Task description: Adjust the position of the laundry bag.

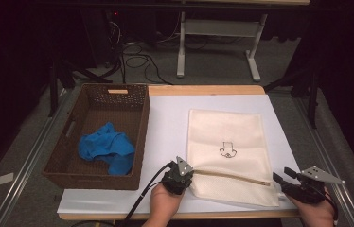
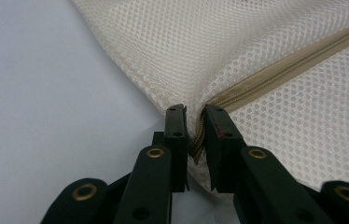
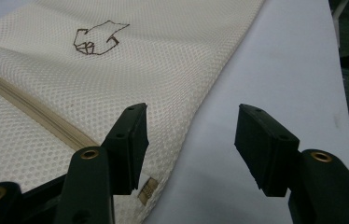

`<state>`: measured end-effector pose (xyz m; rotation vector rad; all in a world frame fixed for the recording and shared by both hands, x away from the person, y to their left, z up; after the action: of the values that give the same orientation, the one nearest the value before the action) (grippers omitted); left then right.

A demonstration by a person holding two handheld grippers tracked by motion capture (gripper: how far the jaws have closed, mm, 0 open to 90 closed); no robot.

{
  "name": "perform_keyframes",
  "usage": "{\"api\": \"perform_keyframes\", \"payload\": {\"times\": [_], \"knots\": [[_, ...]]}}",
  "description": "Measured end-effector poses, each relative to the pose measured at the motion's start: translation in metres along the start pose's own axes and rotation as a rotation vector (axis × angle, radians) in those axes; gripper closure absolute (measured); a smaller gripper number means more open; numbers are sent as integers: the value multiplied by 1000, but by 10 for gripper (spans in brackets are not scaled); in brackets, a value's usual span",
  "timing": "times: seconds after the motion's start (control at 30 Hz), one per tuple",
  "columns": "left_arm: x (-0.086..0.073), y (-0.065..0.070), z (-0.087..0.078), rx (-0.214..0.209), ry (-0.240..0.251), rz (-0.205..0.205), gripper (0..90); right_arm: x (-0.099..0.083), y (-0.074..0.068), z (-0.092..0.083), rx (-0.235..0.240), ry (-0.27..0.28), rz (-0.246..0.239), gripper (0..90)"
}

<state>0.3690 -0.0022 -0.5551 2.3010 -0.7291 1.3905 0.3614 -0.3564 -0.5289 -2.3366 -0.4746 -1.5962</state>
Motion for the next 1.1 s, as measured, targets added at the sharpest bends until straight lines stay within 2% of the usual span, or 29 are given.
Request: {"api": "perform_keyframes", "payload": {"times": [0.23,0.4,0.57,0.8,0.97,1.0,1.03,1.1], "knots": [[-1,-17,-3,55,3,-11,799,1,-6,4,18,-4,-4,474],[-2,-21,-4,67,1,-11,798,-2,-12,8,36,-26,4,492],[-3,-21,-5,63,-3,-9,791,-3,-22,16,61,-51,-6,496],[-5,-21,-8,56,-9,-17,782,-8,-30,24,66,-106,-15,525],[-5,-21,-8,55,-9,-20,778,-12,-32,31,85,-139,20,612],[-5,-21,-8,55,-9,-19,778,-12,-32,31,85,-139,20,612],[-5,-21,-8,54,-9,-18,778,-11,-33,32,88,-139,18,655],[-6,-21,-8,54,-9,-17,778,-11,-33,32,88,-147,17,685]]}}
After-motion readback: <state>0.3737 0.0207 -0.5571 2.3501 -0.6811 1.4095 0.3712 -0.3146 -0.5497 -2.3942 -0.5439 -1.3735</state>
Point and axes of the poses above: each handheld gripper's, and its own axes: z roughly forward along the jaws, x roughly out of its top, y roughly to its right, the point moved 6 cm from there along z, roughly forward along the jaws, and after that the axes turned 14 degrees about y, right-handed, at the moved point
